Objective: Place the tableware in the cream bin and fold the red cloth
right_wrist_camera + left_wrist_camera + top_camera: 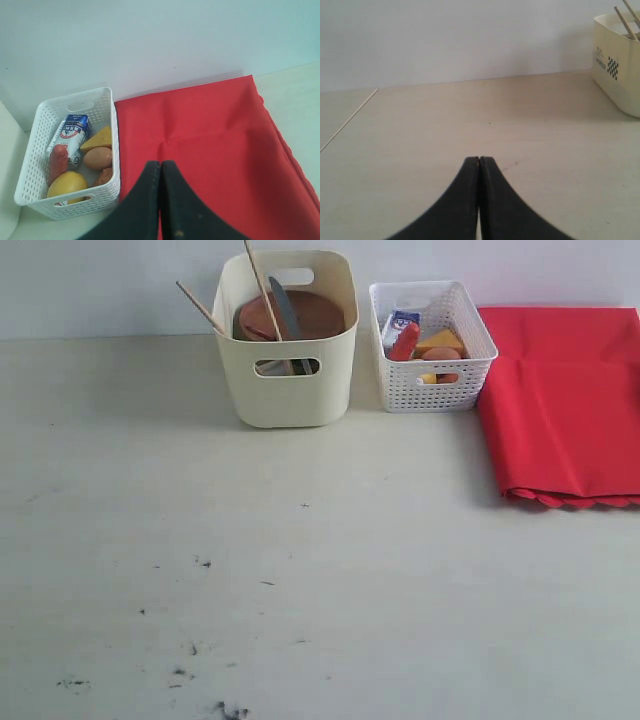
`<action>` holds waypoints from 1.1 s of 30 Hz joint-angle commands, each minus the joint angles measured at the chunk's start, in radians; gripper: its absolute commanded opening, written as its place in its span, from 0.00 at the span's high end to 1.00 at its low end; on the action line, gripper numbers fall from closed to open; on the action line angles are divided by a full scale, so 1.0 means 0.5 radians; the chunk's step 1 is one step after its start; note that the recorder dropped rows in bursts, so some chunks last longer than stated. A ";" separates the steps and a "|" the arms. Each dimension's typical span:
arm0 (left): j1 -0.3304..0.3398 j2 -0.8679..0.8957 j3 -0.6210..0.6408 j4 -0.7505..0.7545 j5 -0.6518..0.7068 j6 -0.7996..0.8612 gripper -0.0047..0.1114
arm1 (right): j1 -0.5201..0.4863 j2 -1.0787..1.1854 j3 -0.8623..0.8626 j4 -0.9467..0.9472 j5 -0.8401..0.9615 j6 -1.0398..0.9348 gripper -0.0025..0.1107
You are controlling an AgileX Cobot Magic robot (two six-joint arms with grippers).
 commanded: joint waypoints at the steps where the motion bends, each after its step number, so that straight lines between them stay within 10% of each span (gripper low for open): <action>1: -0.012 -0.012 0.002 0.007 0.011 -0.022 0.95 | 0.000 -0.015 0.007 -0.003 -0.023 -0.006 0.98; 33: -0.012 -0.012 0.002 0.007 0.011 -0.022 0.95 | -0.002 -0.620 0.277 0.371 0.476 -0.009 0.98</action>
